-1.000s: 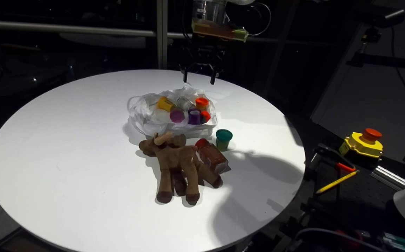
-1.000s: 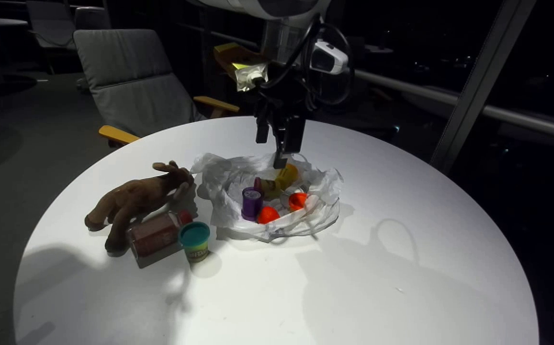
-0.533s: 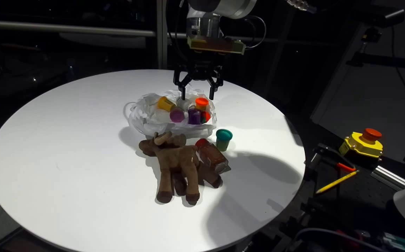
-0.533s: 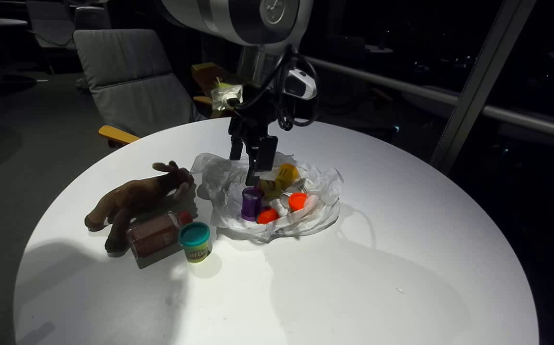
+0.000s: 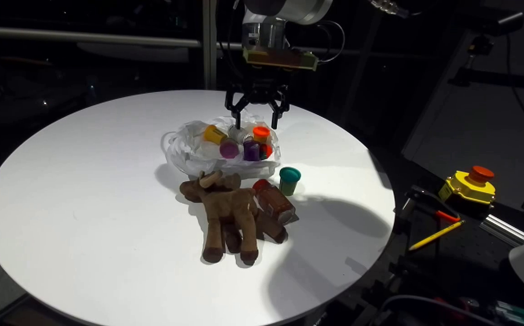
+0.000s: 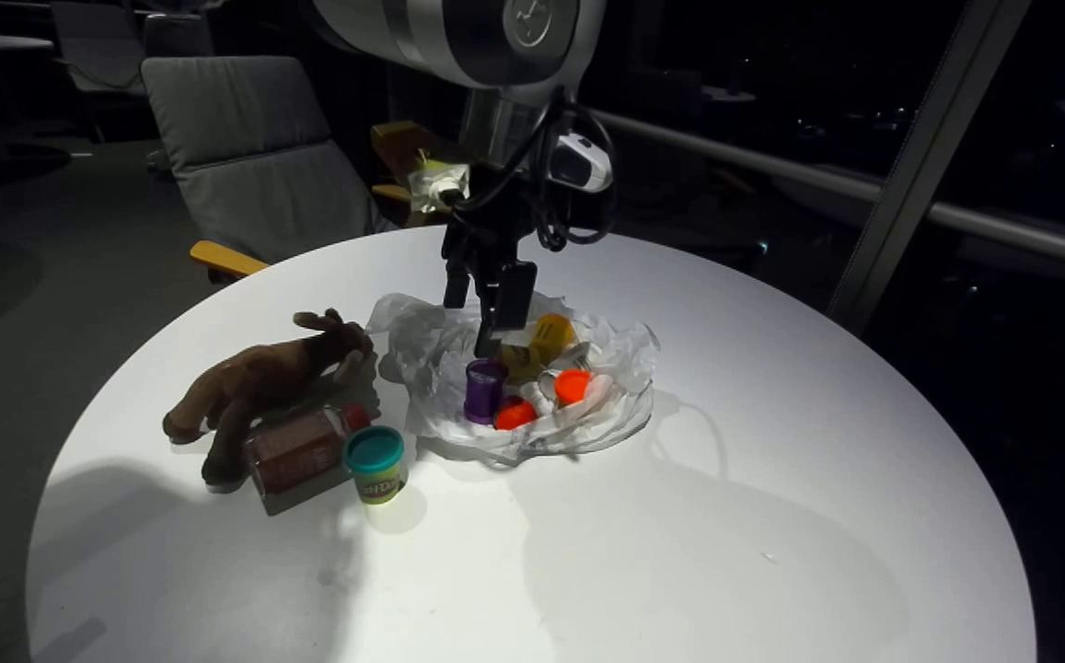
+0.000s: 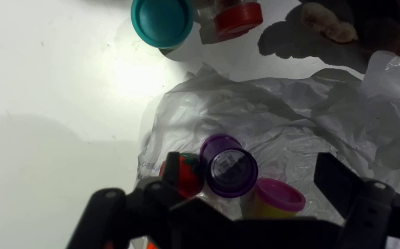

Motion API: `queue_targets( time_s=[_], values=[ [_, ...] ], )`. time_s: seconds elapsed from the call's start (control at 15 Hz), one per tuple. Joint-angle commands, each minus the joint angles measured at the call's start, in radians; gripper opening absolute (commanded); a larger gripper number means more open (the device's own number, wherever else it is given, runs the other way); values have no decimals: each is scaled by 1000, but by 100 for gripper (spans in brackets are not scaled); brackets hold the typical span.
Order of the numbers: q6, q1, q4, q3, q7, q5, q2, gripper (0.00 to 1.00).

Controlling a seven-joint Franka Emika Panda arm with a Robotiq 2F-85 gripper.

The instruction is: Remove the things from the plastic bag and put them on the table

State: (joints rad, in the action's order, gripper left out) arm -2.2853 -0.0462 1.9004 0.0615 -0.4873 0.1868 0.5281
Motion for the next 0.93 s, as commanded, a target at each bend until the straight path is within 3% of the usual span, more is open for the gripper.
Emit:
queue_targets(
  time_s=[0.0,0.47,0.87],
  values=[
    [-47,-11,2,8,-7,-7,12,100],
    [-100,-30,-30,31,-23,-53,112,100],
    [-250,-61,-46,53,-41,-48,186,100]
  ],
)
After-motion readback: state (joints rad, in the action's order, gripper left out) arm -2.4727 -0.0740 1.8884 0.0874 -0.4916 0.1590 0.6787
